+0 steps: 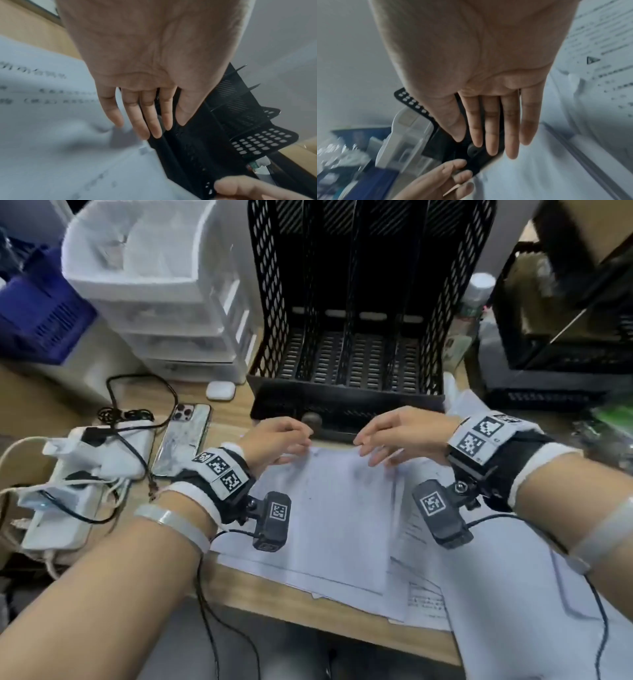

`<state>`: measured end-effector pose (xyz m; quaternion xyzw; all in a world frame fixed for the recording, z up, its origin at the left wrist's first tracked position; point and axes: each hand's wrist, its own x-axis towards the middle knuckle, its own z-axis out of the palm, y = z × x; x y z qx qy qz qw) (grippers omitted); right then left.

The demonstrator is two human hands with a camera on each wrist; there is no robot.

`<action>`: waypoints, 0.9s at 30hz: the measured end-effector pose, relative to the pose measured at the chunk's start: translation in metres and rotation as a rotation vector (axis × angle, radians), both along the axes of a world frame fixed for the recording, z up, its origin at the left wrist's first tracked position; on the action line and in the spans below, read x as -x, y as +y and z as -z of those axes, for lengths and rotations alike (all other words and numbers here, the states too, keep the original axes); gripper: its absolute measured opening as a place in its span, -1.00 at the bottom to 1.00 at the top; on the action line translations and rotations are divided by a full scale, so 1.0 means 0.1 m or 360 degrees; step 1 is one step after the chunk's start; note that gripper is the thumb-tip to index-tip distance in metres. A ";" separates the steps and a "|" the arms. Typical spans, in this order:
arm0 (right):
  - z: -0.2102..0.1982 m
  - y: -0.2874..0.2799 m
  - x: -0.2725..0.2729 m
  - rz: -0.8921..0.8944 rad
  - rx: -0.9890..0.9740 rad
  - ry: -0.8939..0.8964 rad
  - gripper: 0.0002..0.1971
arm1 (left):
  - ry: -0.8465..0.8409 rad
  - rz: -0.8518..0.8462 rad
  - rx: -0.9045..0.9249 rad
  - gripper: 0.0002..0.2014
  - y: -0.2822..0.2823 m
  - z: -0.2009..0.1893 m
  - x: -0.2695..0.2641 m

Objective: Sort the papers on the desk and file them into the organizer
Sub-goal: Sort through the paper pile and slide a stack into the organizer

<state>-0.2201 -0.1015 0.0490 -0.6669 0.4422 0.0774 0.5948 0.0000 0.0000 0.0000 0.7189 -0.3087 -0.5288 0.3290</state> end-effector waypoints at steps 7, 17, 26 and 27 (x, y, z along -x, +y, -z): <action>0.39 0.20 -0.29 -0.0735 0.1005 0.0445 -0.45 | -0.0256 0.0031 0.0271 -0.81 0.00 0.55 0.04; 0.77 0.88 -0.10 -0.0557 0.1655 0.0554 -0.49 | -0.0666 -0.0109 0.0540 -0.80 0.81 0.65 0.16; 0.76 2.16 0.77 -0.0308 0.1416 0.0320 -0.42 | -0.0829 -0.0264 0.0236 -0.47 2.14 0.56 0.39; 0.78 2.28 0.80 -0.0329 0.1424 0.0322 -0.40 | -0.0775 -0.0336 0.0258 -0.44 2.22 0.56 0.41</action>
